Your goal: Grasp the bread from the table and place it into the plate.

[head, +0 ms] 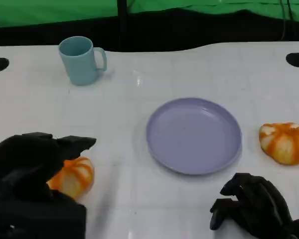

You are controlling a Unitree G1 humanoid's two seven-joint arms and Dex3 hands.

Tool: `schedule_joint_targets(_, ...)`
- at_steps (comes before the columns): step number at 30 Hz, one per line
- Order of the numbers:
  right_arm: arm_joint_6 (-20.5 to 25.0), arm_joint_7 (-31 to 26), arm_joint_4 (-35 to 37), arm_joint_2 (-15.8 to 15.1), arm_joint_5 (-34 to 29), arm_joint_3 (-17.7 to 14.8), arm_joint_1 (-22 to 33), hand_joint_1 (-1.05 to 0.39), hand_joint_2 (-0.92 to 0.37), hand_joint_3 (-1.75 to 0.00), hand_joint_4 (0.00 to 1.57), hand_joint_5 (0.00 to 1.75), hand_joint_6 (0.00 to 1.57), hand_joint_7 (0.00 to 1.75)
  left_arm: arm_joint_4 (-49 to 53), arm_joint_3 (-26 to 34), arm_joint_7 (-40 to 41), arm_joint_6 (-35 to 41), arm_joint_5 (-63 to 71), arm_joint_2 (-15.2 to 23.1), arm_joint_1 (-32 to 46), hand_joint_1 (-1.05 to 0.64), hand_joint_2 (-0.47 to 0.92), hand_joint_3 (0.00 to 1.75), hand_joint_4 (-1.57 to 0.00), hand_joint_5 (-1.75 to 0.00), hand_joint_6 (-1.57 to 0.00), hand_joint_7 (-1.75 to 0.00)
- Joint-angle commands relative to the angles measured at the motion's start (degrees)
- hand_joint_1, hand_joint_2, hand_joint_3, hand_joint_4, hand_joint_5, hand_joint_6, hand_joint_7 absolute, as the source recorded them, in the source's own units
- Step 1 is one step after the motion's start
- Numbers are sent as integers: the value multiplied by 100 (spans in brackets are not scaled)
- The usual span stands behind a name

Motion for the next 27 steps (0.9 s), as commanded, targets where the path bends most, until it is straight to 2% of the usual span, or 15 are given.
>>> schedule_joint_targets(1,48,-13,-108,-63,40,-39,65,-104,-74,0,156,76,157,37,-145,-188,-34,203,593,121,-18,-75,91,1,-28,-13,-25,0)
schedule_joint_targets(7,41,13,-112,-41,59,-41,75,-104,-73,0,157,76,157,37,117,-558,-226,436,1364,73,-249,-75,89,0,-30,-10,-24,0)
schedule_joint_targets(16,80,-56,-187,-10,37,-28,113,-104,-74,0,157,75,157,36,1684,-1246,192,621,1893,-175,-921,-73,87,0,-33,-8,-22,0)
schedule_joint_targets(20,113,-42,-197,-18,49,-29,117,-104,-73,0,157,75,157,36,2531,-1526,617,692,2027,-329,-1234,-71,86,0,-34,-8,-24,-1)
schedule_joint_targets(23,106,-34,-192,-19,42,-30,115,-104,-73,0,157,75,157,36,2797,-1627,842,712,2020,-351,-1326,-71,85,0,-34,-7,-25,-1)
schedule_joint_targets(27,91,-38,-223,-16,34,-27,140,-103,-74,-1,157,75,157,35,3856,-1837,1480,525,1861,-486,-1620,-67,85,0,-35,-6,-27,-1)
